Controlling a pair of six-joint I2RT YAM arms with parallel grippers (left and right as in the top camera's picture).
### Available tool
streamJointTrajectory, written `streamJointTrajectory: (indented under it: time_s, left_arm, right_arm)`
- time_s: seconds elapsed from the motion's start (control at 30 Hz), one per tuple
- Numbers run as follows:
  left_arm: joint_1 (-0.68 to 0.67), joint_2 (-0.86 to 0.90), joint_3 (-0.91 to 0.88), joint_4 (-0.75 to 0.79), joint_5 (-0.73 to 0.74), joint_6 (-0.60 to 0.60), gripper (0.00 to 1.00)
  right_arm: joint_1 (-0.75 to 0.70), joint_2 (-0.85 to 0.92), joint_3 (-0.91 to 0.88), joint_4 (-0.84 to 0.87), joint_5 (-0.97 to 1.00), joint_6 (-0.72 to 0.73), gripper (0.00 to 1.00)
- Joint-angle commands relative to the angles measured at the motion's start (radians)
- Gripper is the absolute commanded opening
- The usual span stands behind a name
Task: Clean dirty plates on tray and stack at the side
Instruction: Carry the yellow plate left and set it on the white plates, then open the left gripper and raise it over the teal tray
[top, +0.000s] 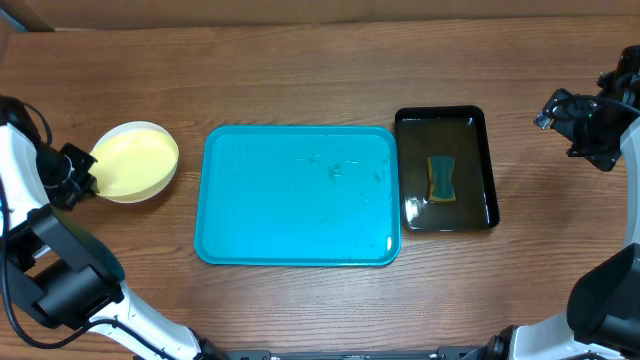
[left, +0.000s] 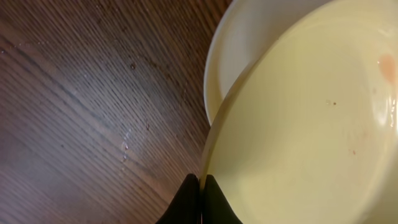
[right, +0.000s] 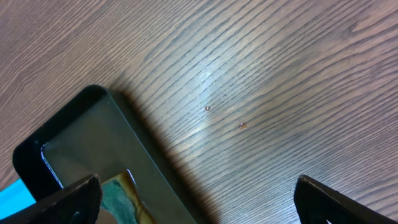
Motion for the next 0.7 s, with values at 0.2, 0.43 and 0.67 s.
streamJointTrajectory:
  time_s: [0.2, 0.43, 0.67]
  left_arm:
    - [0.005, 0.008, -0.01, 0.052, 0.111, 0.026, 1.0]
    - [-0.014, 0.008, -0.01, 0.055, 0.492, 0.191, 1.0]
    - [-0.139, 0.008, -0.01, 0.014, 0.548, 0.232, 0.99]
  right_arm:
    - [-0.003, -0.01, 0.009, 0.003, 0.0, 0.001, 1.0]
    - [-0.003, -0.01, 0.009, 0.003, 0.0, 0.001, 1.0]
    - [-0.003, -0.01, 0.009, 0.003, 0.0, 0.001, 1.0]
